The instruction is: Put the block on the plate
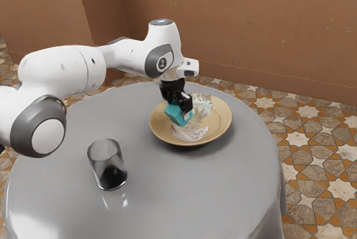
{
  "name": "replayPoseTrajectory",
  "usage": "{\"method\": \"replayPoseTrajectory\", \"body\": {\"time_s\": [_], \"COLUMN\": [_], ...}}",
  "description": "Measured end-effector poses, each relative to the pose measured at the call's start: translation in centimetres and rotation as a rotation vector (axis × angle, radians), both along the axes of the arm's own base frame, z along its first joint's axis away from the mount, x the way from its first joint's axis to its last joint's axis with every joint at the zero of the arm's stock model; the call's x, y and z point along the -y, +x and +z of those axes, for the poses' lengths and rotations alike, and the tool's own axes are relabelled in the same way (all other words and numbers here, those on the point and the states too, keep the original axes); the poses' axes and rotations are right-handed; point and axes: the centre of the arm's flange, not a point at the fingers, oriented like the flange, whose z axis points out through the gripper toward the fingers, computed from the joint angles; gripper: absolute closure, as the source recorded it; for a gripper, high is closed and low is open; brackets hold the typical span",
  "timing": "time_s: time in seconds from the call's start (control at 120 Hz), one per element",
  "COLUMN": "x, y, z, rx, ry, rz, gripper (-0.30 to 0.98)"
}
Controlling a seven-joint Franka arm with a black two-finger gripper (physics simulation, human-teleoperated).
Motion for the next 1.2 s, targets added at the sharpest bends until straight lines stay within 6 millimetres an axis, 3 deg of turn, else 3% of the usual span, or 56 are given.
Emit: {"method": "replayPoseTrajectory", "body": {"time_s": [0.092, 0.317, 0.633, 0.783, 0.933, 1.092, 1.2], "x": [1.3, 1.4, 1.4, 1.5, 1.5, 2.8, 3.6], "y": [0.7, 0.9, 0.9, 0.3, -2.0, -7.7, -10.7], "z": [-0.6, -2.2, -1.2, 3.5, 9.2, 15.4, 17.8], "rx": [0.014, 0.005, 0.019, 0.065, 0.073, 0.045, 0.021], "ry": [-0.001, 0.001, -0.006, -0.014, -0.025, -0.02, -0.003], "rz": [-0.01, -0.002, 0.006, 0.004, 0.0, -0.04, -0.068], "gripper": [0.31, 0.27, 0.06, 0.03, 0.02, 0.01, 0.0]}}
